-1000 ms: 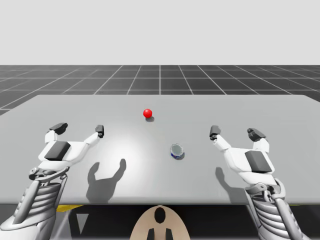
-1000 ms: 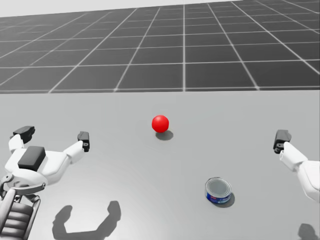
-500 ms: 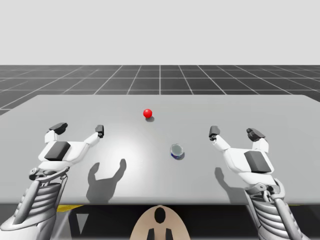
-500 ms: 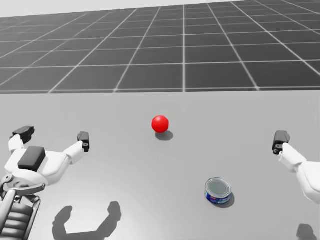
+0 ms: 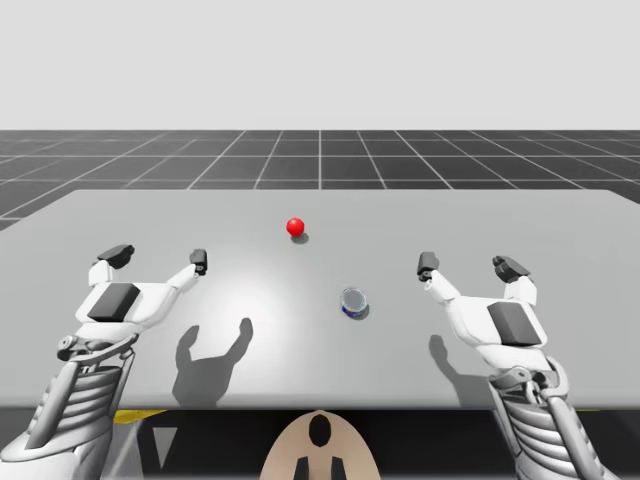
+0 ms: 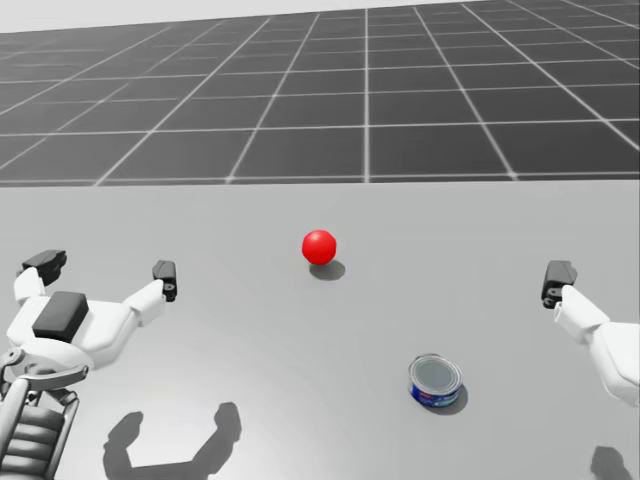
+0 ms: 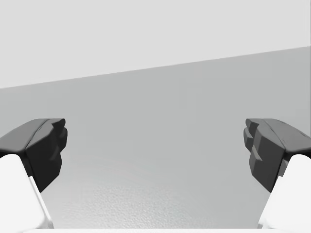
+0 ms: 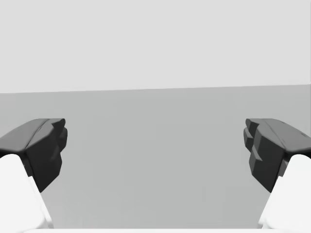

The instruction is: Watch the red light. When it turns green, pick up the object.

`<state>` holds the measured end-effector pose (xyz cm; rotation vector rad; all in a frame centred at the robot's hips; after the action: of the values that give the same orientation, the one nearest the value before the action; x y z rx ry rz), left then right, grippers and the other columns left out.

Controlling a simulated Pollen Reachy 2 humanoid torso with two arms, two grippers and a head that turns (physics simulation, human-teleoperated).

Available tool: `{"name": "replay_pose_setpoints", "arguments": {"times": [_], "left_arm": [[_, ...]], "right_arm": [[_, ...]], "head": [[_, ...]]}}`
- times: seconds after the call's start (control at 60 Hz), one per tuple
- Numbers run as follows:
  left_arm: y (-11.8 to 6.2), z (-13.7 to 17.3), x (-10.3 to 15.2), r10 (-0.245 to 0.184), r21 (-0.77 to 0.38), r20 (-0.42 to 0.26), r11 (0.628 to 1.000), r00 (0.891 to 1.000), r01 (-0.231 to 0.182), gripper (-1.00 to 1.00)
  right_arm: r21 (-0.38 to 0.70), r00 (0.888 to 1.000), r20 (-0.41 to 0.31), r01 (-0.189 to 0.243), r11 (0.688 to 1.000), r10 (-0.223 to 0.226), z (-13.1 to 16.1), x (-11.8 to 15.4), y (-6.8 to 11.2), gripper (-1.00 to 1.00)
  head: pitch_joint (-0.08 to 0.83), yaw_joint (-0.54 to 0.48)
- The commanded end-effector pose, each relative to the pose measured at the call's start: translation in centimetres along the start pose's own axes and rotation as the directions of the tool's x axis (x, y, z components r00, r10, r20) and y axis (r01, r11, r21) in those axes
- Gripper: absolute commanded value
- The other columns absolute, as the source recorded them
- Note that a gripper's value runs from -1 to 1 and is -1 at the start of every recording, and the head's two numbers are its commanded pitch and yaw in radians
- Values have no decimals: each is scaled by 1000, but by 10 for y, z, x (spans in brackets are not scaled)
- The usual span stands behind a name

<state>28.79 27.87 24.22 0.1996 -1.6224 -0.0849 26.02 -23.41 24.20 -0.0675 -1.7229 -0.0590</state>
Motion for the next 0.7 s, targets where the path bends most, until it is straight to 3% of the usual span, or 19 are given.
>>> {"name": "replay_pose_setpoints", "arguments": {"times": [0.017, 0.4, 0.533, 0.7], "left_arm": [[0, 0, 0, 4, -3, 3, 1000, 1000, -4, -1000], [1, 1, 0, 12, -6, 8, 1000, 1000, -12, -1000], [1, 2, 0, 32, -18, 18, 999, 999, -32, -1000], [2, 2, 0, 48, -27, 19, 999, 999, -47, -1000]], "right_arm": [[-3, 1000, -3, 17, 1000, -17, 1, -2, 4, -1000], [-1, 1000, 0, 17, 1000, -17, 1, -3, 4, -1000], [0, 1000, 1, 18, 1000, -18, 1, -3, 4, -1000], [-1, 1000, 1, 18, 1000, -17, 1, -3, 4, -1000]], "head": [[424, 100], [426, 102], [429, 101], [513, 59]]}}
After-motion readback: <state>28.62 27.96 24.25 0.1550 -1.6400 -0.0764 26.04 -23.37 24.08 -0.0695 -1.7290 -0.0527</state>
